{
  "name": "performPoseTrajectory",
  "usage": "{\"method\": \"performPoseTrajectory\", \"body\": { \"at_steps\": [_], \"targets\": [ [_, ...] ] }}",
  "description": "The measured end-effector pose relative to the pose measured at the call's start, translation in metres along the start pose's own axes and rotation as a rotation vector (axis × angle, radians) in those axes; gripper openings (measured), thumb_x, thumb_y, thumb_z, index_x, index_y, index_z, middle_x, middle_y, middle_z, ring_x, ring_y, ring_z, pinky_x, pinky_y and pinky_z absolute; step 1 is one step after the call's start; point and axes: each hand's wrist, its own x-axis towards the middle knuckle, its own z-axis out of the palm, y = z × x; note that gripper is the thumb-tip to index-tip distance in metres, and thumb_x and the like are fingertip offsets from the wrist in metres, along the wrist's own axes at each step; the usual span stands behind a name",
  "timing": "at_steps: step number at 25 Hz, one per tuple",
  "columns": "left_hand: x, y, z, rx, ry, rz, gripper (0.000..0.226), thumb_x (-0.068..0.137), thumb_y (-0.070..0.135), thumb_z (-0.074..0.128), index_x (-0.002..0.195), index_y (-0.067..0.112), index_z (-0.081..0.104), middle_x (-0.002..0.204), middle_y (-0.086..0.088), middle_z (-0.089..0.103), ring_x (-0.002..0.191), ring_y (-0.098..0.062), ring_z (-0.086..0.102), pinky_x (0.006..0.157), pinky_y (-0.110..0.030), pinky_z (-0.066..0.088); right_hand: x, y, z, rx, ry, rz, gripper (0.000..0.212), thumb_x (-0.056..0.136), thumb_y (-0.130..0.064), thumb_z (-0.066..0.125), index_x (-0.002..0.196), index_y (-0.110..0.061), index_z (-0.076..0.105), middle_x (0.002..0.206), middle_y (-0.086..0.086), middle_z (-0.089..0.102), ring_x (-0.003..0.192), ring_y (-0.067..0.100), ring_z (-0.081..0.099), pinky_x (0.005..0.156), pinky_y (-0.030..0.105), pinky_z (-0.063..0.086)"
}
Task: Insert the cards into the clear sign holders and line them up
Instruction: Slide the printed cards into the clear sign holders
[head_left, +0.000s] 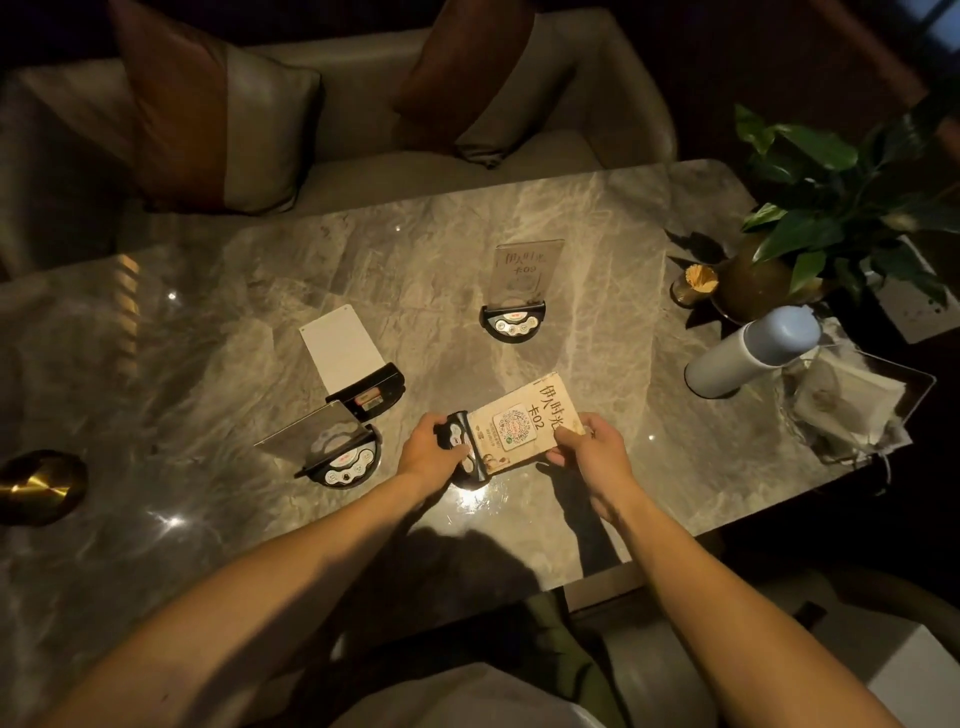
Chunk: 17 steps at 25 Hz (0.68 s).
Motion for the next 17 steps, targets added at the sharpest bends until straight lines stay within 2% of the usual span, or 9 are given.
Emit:
{"method": "performPoseTrajectory", "body": {
  "at_steps": [2, 4, 6, 8, 10, 12, 14, 17],
  "targets": [
    [0.002, 0.008, -0.002, 0.008, -0.010, 0.017, 0.052, 0.085, 0.014, 0.074, 0.132, 0.013, 0.053, 0.125, -0.006, 0.064, 0.114, -0.023, 0.061, 0.093, -0.033, 0.051, 0.003, -0.018, 0.003, -0.145, -0.018, -0.065, 0.010, 0.102, -0.004, 0.052, 0.110, -0.002, 0.058, 0.097, 0.012, 0.078, 0.089, 0.031, 0.076, 0.081, 0.049, 0.062],
    [0.002, 0.026, -0.007, -0.027, -0.021, 0.082, 0.058, 0.086, 0.020, 0.075, 0.139, 0.015, 0.051, 0.135, -0.007, 0.060, 0.122, -0.024, 0.059, 0.099, -0.035, 0.050, 0.010, -0.032, 0.005, -0.324, -0.044, -0.162, 0.007, 0.100, -0.006, 0.056, 0.105, -0.007, 0.061, 0.098, 0.006, 0.077, 0.095, 0.027, 0.075, 0.077, 0.043, 0.064],
    [0.000, 0.049, -0.009, -0.068, -0.062, 0.175, 0.061, 0.091, 0.021, 0.071, 0.146, 0.021, 0.046, 0.145, -0.008, 0.051, 0.130, -0.026, 0.053, 0.102, -0.037, 0.050, 0.017, -0.045, 0.007, -0.452, -0.080, -0.246, 0.006, 0.095, -0.007, 0.061, 0.097, -0.013, 0.064, 0.100, 0.006, 0.077, 0.095, 0.025, 0.075, 0.080, 0.046, 0.063],
    [-0.003, 0.073, -0.009, -0.132, -0.100, 0.269, 0.057, 0.095, 0.016, 0.065, 0.148, 0.022, 0.044, 0.139, -0.004, 0.054, 0.124, -0.021, 0.056, 0.089, -0.024, 0.055, 0.024, -0.056, 0.010, -0.515, -0.121, -0.308, 0.009, 0.092, -0.006, 0.064, 0.096, -0.014, 0.065, 0.100, 0.008, 0.076, 0.092, 0.024, 0.075, 0.079, 0.048, 0.063],
    [-0.006, 0.092, -0.007, -0.174, -0.097, 0.330, 0.049, 0.097, 0.014, 0.061, 0.144, 0.021, 0.049, 0.126, 0.003, 0.058, 0.117, -0.014, 0.058, 0.075, -0.013, 0.054, 0.028, -0.064, 0.011, -0.567, -0.135, -0.376, 0.010, 0.095, -0.006, 0.062, 0.101, -0.012, 0.067, 0.100, 0.008, 0.075, 0.090, 0.019, 0.072, 0.078, 0.039, 0.063],
    [-0.006, 0.097, -0.004, -0.176, -0.064, 0.366, 0.042, 0.097, 0.015, 0.061, 0.139, 0.021, 0.055, 0.123, 0.006, 0.061, 0.121, -0.014, 0.057, 0.085, -0.016, 0.052, 0.029, -0.068, 0.009, -0.613, -0.117, -0.430, 0.011, 0.096, -0.004, 0.061, 0.104, -0.009, 0.068, 0.095, 0.005, 0.072, 0.082, 0.010, 0.067, 0.075, 0.030, 0.059],
    [-0.007, 0.096, -0.003, -0.156, -0.050, 0.390, 0.038, 0.096, 0.014, 0.062, 0.134, 0.020, 0.059, 0.120, 0.008, 0.062, 0.121, -0.014, 0.057, 0.095, -0.025, 0.051, 0.030, -0.067, 0.005, -0.641, -0.098, -0.453, 0.010, 0.095, -0.003, 0.062, 0.101, -0.007, 0.069, 0.088, 0.004, 0.070, 0.074, 0.009, 0.061, 0.075, 0.032, 0.054],
    [-0.008, 0.093, -0.003, -0.179, -0.032, 0.373, 0.028, 0.094, 0.017, 0.065, 0.122, 0.022, 0.064, 0.114, 0.006, 0.066, 0.110, -0.014, 0.062, 0.092, -0.034, 0.056, 0.026, -0.069, 0.004, -0.715, -0.129, -0.454, 0.009, 0.093, -0.002, 0.063, 0.096, -0.009, 0.068, 0.084, 0.005, 0.069, 0.072, 0.012, 0.060, 0.071, 0.029, 0.051]
  ]
}}
